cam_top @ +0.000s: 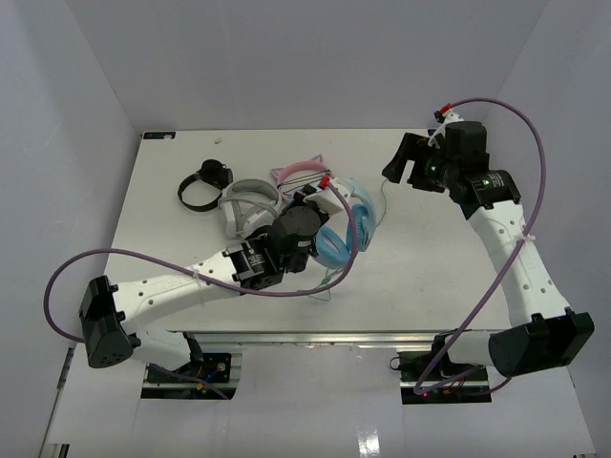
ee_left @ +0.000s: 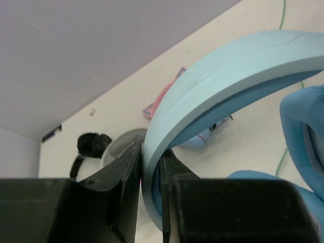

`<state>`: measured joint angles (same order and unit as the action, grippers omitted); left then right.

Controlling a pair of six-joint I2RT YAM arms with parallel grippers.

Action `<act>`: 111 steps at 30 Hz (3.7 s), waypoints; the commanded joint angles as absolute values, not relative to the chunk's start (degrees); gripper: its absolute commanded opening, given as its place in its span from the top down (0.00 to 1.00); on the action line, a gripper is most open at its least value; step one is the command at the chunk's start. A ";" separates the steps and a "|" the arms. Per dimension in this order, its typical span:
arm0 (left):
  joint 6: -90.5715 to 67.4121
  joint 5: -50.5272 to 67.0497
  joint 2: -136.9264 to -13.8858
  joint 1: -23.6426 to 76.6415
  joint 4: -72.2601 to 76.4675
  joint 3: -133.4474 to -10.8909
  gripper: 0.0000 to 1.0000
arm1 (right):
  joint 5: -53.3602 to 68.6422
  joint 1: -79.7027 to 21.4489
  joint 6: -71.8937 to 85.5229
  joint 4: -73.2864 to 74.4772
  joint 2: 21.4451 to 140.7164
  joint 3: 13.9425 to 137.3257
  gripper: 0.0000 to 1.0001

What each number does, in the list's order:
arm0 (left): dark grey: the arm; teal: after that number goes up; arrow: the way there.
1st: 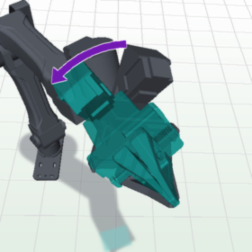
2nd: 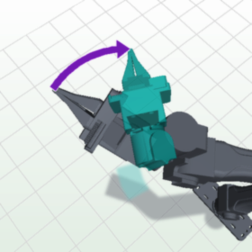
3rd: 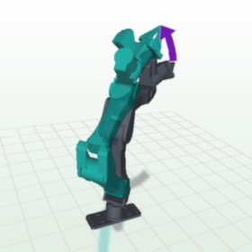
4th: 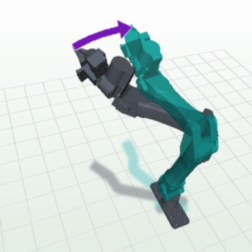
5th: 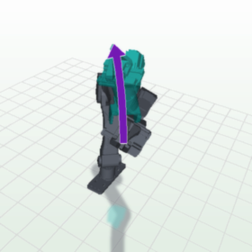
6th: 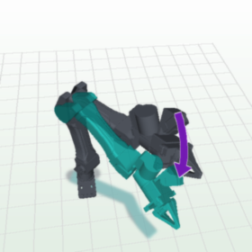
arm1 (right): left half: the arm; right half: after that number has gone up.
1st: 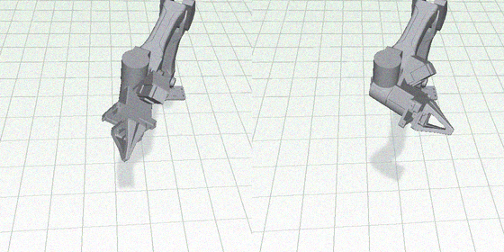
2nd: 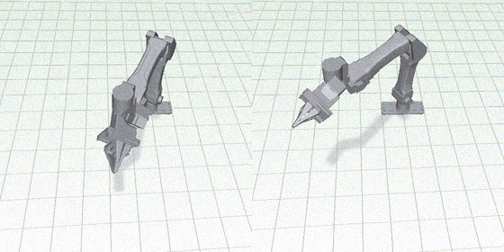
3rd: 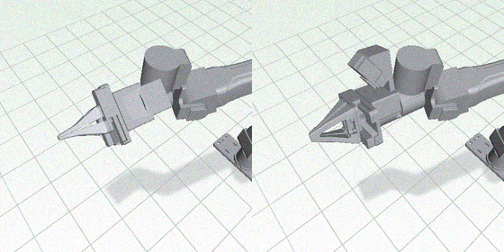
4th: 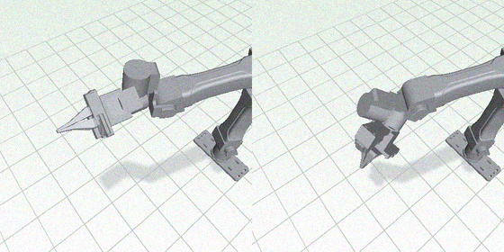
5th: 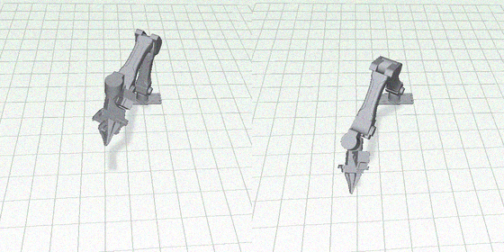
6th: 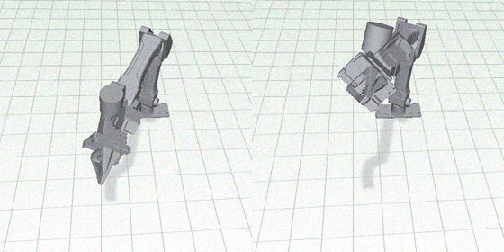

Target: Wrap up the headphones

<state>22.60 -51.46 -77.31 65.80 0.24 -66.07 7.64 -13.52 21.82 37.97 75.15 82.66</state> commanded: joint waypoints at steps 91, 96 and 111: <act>-10.11 -22.04 -76.00 44.28 -28.66 -69.96 0.49 | -18.72 -51.97 7.44 22.88 75.85 65.48 0.92; -10.55 -27.38 -76.62 45.52 -29.59 -69.77 0.51 | -17.91 -51.46 7.73 23.09 75.76 65.48 0.92; -11.59 -35.97 -77.93 49.20 -32.82 -68.64 0.47 | -16.01 -49.93 8.52 23.73 76.56 65.30 0.92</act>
<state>-10.85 -30.45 -77.58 48.68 -30.99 -67.79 -17.44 -50.29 7.57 25.41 76.88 62.94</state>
